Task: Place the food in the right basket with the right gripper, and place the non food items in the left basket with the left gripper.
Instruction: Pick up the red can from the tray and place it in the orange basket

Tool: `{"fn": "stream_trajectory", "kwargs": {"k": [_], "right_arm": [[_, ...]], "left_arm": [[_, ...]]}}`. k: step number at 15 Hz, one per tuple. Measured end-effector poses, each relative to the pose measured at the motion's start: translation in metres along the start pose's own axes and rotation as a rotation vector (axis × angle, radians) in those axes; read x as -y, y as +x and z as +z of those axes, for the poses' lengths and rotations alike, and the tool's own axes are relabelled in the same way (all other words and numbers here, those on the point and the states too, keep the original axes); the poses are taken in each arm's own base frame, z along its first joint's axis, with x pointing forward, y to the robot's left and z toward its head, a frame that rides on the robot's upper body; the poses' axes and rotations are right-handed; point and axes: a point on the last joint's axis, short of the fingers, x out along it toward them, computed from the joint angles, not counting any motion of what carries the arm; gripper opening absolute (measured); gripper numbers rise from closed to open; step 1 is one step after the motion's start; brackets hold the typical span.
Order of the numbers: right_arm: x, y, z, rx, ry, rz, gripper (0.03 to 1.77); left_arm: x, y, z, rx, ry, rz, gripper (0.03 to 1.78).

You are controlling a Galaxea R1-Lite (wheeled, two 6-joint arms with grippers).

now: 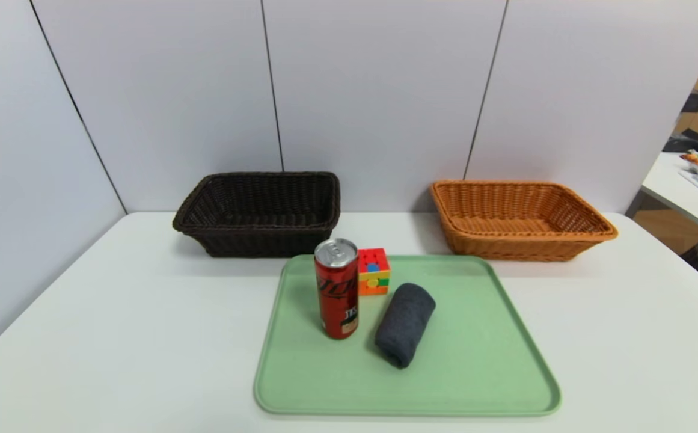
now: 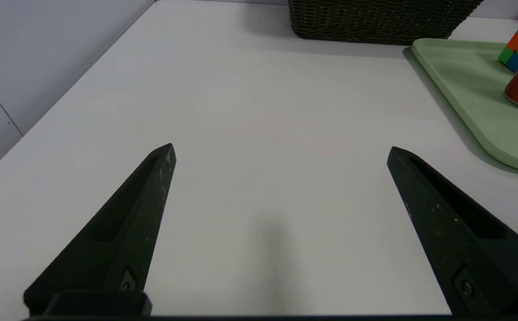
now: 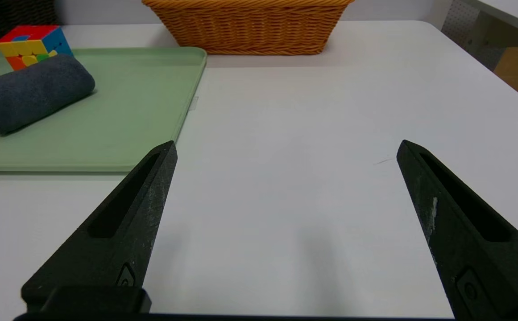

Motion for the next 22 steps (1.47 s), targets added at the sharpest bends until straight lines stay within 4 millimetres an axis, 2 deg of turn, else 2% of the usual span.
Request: {"fn": "stream_trajectory", "kwargs": {"k": [11, 14, 15, 18, 20, 22], "right_arm": [[0.000, 0.000, 0.000, 0.000, -0.042, 0.012, 1.70], [-0.001, -0.001, 0.002, 0.002, -0.058, 0.023, 1.70], [-0.001, -0.002, 0.006, 0.012, -0.059, 0.035, 1.70], [-0.003, -0.016, 0.034, 0.044, -0.050, 0.115, 1.70], [-0.005, -0.022, 0.042, -0.023, -0.042, 0.197, 1.70], [-0.005, -0.018, 0.056, -0.081, -0.033, 0.246, 1.70]], "left_arm": [[0.000, 0.000, 0.001, 0.006, 0.014, -0.006, 1.69], [0.001, -0.002, 0.007, 0.026, -0.025, -0.015, 1.69], [0.001, -0.004, 0.012, 0.038, -0.045, -0.030, 1.69], [0.003, -0.011, 0.025, 0.004, -0.073, -0.055, 1.69], [0.004, -0.011, 0.036, -0.013, -0.075, -0.063, 1.69], [0.005, -0.006, 0.054, -0.042, -0.075, -0.066, 1.69]]}}
